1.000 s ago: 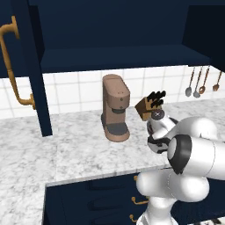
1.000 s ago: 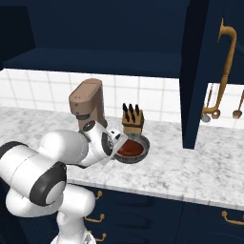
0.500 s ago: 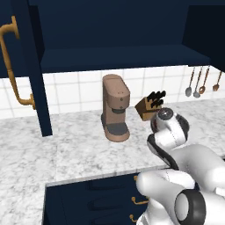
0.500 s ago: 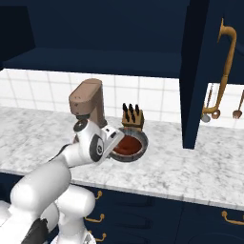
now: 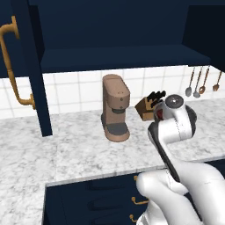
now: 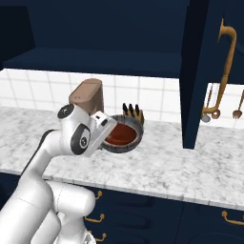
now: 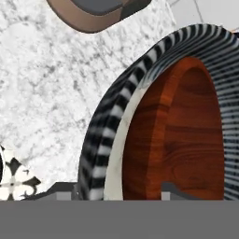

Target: Pick up the bowls on the counter and stack them on top of one another in the open cabinet. Place the smaller bowl on top of the larger bowl.

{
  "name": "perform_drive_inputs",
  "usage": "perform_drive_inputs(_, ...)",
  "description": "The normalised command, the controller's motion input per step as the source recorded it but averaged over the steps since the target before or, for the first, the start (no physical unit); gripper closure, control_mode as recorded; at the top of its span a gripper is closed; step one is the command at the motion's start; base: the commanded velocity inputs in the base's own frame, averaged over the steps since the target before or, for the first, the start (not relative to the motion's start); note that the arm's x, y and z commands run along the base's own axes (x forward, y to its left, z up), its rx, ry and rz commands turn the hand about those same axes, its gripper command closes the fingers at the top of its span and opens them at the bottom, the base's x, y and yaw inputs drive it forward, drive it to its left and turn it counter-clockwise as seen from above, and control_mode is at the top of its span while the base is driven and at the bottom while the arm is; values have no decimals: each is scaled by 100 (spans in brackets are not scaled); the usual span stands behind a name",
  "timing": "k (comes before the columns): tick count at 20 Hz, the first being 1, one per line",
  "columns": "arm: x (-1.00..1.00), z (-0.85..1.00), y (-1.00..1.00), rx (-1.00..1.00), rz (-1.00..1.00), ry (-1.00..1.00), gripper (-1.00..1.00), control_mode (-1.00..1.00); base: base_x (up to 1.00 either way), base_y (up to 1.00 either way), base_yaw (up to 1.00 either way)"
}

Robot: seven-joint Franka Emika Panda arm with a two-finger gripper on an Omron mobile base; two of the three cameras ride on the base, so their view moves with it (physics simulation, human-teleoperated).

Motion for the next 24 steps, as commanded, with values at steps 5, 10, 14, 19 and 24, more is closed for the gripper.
perform_drive_inputs(5, -85, 100, 27, 0, 0, 0, 100, -100, 0, 0, 0)
perform_drive_inputs(10, -75, 100, 35, 0, 0, -1, 100, -100, 0, 0, 0)
perform_drive_inputs(14, -68, 100, 39, 0, 0, -7, 100, -100, 0, 0, 0)
perform_drive_inputs(19, -59, 100, 34, 0, 0, -3, 100, -100, 0, 0, 0)
perform_drive_inputs(24, -56, 100, 27, 0, 0, 0, 100, -100, 0, 0, 0)
